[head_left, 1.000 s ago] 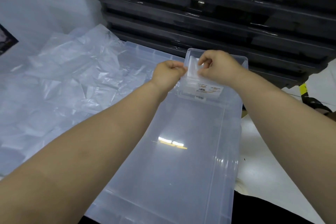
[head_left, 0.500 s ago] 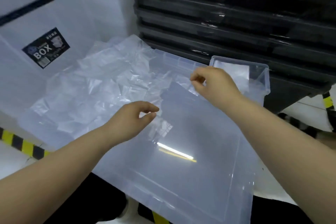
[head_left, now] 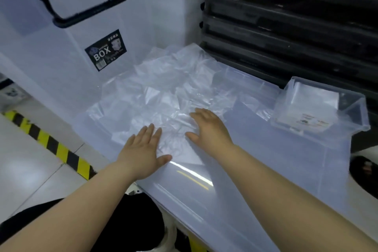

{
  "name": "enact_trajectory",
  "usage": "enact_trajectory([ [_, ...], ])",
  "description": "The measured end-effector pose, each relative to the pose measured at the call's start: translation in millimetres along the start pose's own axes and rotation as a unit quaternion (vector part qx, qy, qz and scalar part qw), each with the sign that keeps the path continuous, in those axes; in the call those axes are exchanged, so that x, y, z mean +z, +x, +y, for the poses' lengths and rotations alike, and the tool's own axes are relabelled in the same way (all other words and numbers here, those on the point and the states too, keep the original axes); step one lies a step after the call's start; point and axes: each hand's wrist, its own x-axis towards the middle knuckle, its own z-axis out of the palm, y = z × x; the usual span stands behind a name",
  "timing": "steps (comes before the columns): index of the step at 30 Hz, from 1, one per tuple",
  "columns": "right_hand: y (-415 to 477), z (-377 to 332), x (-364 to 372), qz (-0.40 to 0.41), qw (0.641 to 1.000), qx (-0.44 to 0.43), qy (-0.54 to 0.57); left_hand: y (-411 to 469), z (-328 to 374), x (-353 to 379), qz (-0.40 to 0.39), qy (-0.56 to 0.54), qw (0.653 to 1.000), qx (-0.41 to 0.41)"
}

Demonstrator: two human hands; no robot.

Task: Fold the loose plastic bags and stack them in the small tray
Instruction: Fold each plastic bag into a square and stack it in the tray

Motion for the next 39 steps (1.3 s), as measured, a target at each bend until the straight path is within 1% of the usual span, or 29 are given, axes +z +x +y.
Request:
enact_trajectory([
  [4,23,-7,9,0.013,1.000,0.018,-0.011,4,-7,-3,-0.017,-0.005,1.000,0.022],
  [8,32,-1,17,0.058,0.996,0.022,-0.060,4,-12,-5,-0.013,-0.016,0.999,0.039],
  [10,34,1,17,0.095,0.993,0.020,-0.063,4,-13,-7,-0.009,-0.030,0.999,0.043],
  [11,34,1,15,0.133,0.990,0.002,-0.054,4,-14,-8,-0.003,-0.040,0.998,0.044],
  [12,33,1,14,0.178,0.983,-0.021,-0.034,5,-14,-9,0.009,-0.053,0.997,0.046],
  [14,30,6,11,0.258,0.963,-0.075,-0.036,4,-15,-12,0.055,-0.088,0.994,0.047],
  [16,24,9,5,0.273,0.954,-0.116,-0.050,2,-15,-16,0.122,-0.131,0.983,0.046],
  [18,14,14,-5,0.291,0.938,-0.172,-0.070,0,-15,-21,0.197,-0.165,0.965,0.055],
  [20,-2,24,-12,0.286,0.926,-0.230,-0.092,-1,-13,-25,0.250,-0.198,0.945,0.065],
  [22,-22,37,-14,0.274,0.917,-0.275,-0.088,-1,-11,-24,0.272,-0.210,0.936,0.079],
  [24,-45,47,-16,0.239,0.922,-0.291,-0.088,0,-5,-20,0.284,-0.176,0.936,0.111],
  [26,-64,55,-17,0.192,0.935,-0.285,-0.092,4,-1,-16,0.289,-0.128,0.938,0.144],
  [28,-79,62,-17,0.158,0.946,-0.270,-0.088,5,5,-16,0.240,-0.109,0.948,0.179],
  [29,-85,66,-15,0.152,0.950,-0.257,-0.086,5,9,-17,0.188,-0.109,0.958,0.190],
  [30,-90,72,-12,0.154,0.953,-0.246,-0.084,4,12,-17,0.119,-0.101,0.968,0.194],
  [32,-96,81,-5,0.146,0.963,-0.212,-0.080,7,16,-13,0.058,-0.058,0.974,0.210],
  [33,-98,85,-3,0.147,0.966,-0.199,-0.073,7,19,-13,0.052,-0.044,0.975,0.213],
  [35,-98,90,-1,0.158,0.969,-0.179,-0.057,7,22,-13,0.078,-0.024,0.972,0.219],
  [37,-97,87,-2,0.145,0.974,-0.164,-0.047,8,22,-12,0.097,-0.016,0.972,0.214],
  [39,-96,78,-4,0.136,0.977,-0.156,-0.049,7,24,-13,0.098,-0.014,0.972,0.215],
])
